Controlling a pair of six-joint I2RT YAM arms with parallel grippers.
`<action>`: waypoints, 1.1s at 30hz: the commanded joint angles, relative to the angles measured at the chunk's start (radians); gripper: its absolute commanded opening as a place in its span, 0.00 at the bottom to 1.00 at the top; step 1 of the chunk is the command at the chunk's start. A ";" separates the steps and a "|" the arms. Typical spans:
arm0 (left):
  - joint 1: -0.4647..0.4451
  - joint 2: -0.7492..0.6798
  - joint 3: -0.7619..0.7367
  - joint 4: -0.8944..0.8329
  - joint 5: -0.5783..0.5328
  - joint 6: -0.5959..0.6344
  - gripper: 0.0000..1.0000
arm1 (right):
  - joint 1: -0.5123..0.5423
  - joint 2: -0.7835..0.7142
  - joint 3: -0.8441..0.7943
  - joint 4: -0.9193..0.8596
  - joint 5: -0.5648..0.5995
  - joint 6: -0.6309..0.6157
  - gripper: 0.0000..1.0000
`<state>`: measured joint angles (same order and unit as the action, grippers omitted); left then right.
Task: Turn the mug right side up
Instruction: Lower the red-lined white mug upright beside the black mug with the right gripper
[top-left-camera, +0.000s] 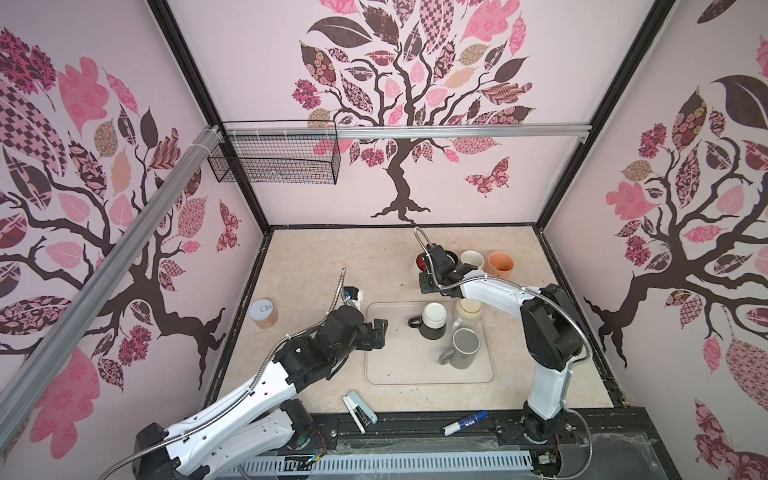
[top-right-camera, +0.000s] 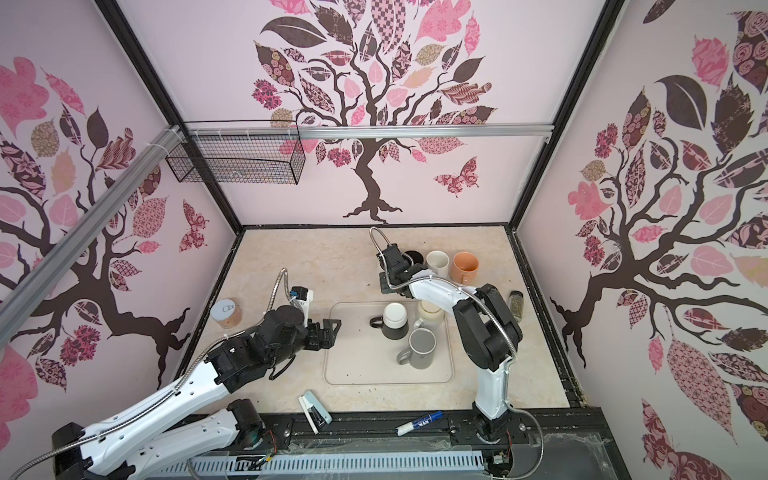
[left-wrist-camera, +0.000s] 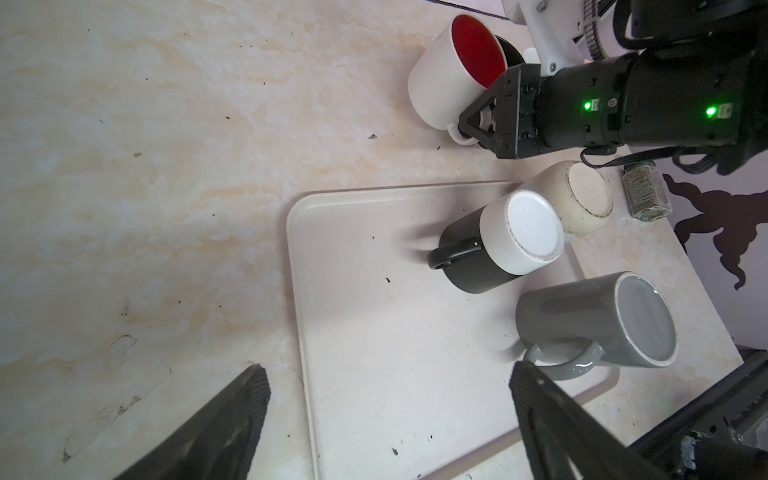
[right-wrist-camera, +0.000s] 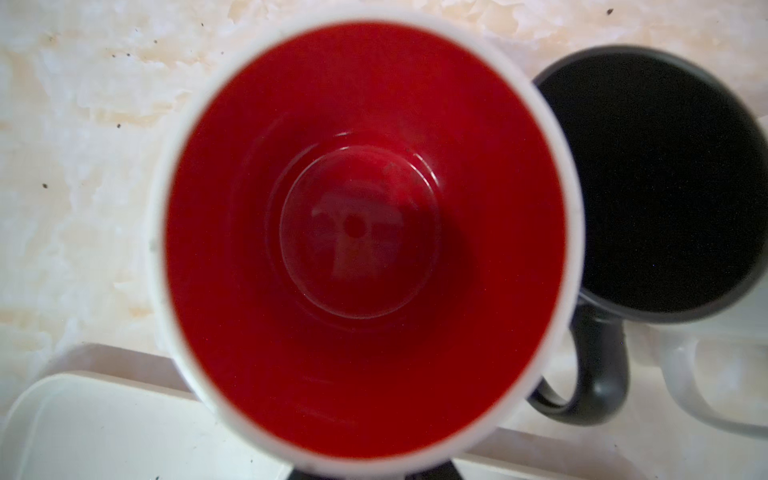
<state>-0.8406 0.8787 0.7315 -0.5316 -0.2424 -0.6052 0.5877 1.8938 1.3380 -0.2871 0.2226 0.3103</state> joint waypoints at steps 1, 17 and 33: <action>-0.003 -0.012 0.025 -0.004 -0.017 0.008 0.94 | 0.001 0.023 0.082 0.028 0.044 -0.001 0.00; -0.003 -0.002 0.019 -0.007 -0.023 0.006 0.94 | 0.002 0.113 0.140 -0.004 0.070 0.009 0.00; -0.003 0.001 0.018 -0.006 -0.029 0.011 0.95 | 0.002 0.152 0.149 -0.023 0.090 0.021 0.00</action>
<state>-0.8406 0.8803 0.7315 -0.5407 -0.2554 -0.6044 0.5888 2.0254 1.4277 -0.3317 0.2646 0.3180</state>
